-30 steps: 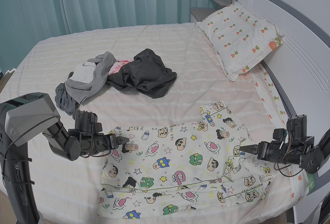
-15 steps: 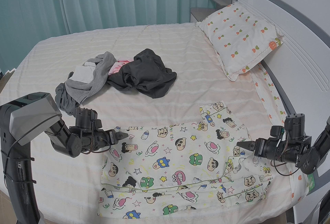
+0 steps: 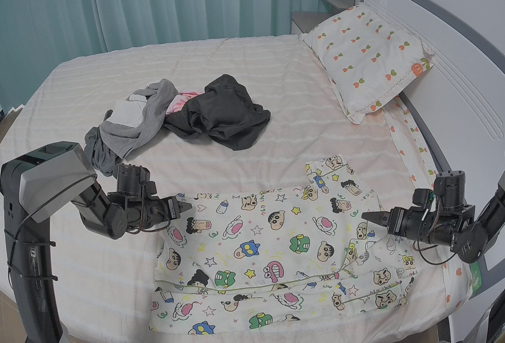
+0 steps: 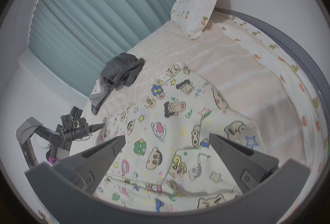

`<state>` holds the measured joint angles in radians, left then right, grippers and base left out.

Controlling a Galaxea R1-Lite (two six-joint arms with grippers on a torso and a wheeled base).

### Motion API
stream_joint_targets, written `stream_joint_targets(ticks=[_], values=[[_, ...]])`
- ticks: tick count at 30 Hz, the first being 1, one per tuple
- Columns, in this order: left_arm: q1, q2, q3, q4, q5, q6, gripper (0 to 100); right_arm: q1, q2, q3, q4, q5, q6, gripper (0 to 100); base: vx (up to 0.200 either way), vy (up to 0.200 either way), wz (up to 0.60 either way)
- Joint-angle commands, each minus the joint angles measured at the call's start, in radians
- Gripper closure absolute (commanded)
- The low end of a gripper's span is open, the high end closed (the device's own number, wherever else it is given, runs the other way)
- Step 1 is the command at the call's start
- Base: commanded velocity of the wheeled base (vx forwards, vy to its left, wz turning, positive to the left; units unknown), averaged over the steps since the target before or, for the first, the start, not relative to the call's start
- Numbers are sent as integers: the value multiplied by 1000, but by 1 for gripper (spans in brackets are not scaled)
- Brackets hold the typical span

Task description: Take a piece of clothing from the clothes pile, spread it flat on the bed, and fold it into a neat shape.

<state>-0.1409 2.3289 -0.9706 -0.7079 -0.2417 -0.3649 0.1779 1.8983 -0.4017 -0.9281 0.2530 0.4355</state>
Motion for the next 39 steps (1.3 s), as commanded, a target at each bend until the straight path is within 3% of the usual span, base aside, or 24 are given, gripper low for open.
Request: stream_joint_targets(ticks=[1,6,9,12,16,22,39], values=[[-3,0,6,-4,-1,0,100,-38,39,-98,22,0,-3,0,0,0,0],[0,-26,20,-4,2,-3,100,-78,120,-272,170,-1,-23,0,0,0,0],[0,-69,43,-4,2,-31,100,-123,232,-488,334,0,-116,0,0,0,0],[-5,-85,55,-5,7,-39,100,-127,291,-589,413,0,-147,0,0,0,0],[-23,-99,70,-7,94,-43,100,-127,403,-781,528,0,-192,0,0,0,0],[-23,-137,99,-5,99,-48,100,-121,496,-979,681,0,-216,0,0,0,0],[-11,-146,133,-8,99,-83,100,-117,601,-1166,772,20,-219,0,0,0,0]])
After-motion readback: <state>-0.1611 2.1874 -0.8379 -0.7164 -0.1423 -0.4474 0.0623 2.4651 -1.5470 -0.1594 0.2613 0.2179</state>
